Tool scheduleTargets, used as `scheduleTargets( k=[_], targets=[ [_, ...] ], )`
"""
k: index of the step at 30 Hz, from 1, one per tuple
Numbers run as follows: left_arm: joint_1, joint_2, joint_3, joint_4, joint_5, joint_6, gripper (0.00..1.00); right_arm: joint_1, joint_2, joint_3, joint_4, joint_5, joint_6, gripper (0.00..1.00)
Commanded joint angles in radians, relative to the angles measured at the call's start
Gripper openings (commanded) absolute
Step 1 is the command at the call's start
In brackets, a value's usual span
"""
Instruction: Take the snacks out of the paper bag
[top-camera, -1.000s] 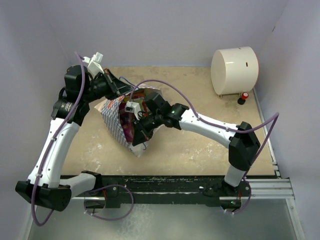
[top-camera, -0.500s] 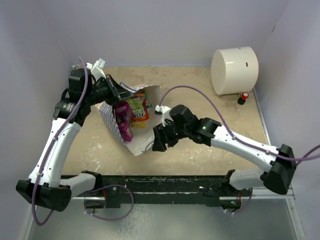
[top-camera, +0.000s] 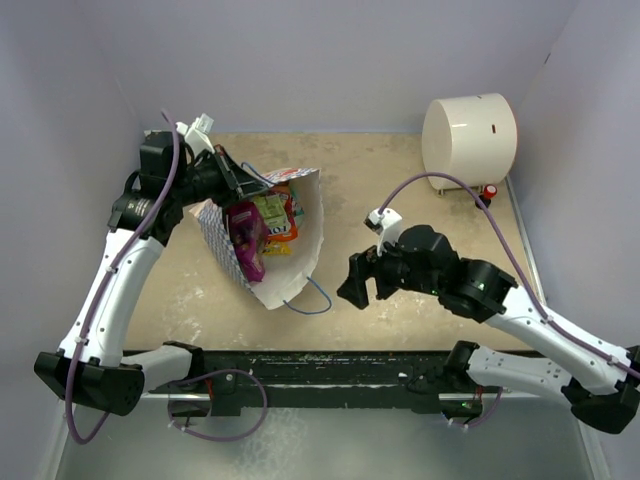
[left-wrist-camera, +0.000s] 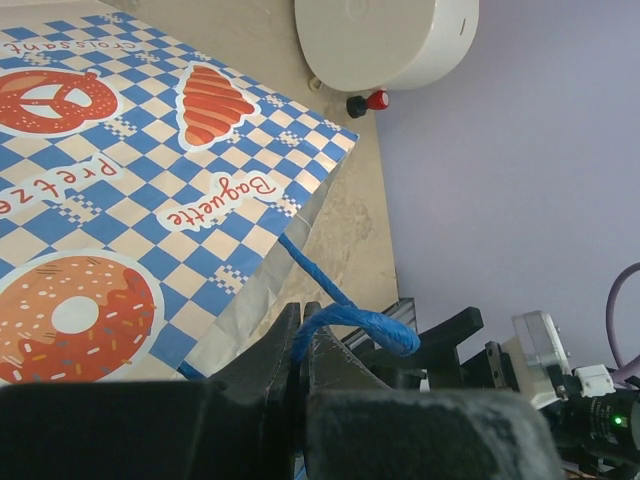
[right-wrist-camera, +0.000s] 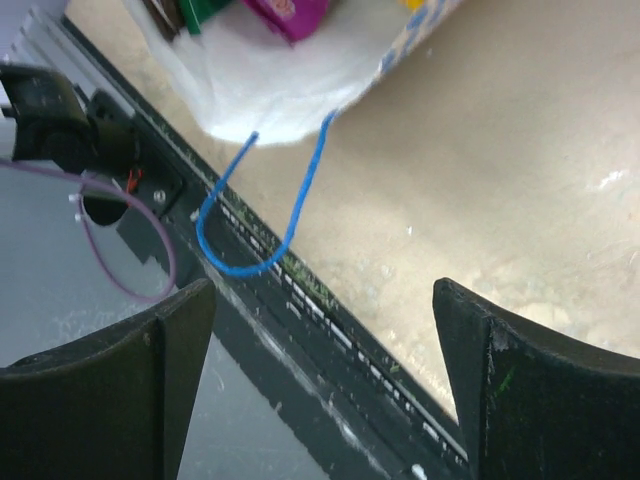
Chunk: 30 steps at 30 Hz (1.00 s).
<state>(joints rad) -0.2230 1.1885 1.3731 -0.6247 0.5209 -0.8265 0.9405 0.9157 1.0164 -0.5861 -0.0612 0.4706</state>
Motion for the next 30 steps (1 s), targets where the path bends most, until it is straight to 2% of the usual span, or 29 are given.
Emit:
scheduleTargets(
  k=[1,4,9,15,20,30],
  targets=[
    [0.001,-0.019,0.06,0.014,0.019,0.005,0.0,-0.002,0.057,0.05,0.246,0.055,-0.009,0.89],
    [0.001,-0.01,0.075,-0.007,0.021,0.003,0.0,0.005,0.189,0.108,0.446,0.009,0.0,0.82],
    [0.001,-0.006,0.092,-0.021,0.022,-0.007,0.0,0.055,0.406,0.173,0.736,0.098,0.01,0.79],
    [0.002,0.018,0.146,-0.065,0.008,0.021,0.0,0.114,0.539,0.094,1.072,0.195,-0.132,0.78],
    [0.002,0.036,0.195,-0.13,-0.006,0.066,0.0,0.121,0.595,-0.072,1.321,0.088,-0.349,0.76],
    [0.007,0.066,0.237,-0.169,-0.007,0.11,0.0,0.167,0.7,-0.147,1.407,0.005,-0.528,0.79]
  ],
)
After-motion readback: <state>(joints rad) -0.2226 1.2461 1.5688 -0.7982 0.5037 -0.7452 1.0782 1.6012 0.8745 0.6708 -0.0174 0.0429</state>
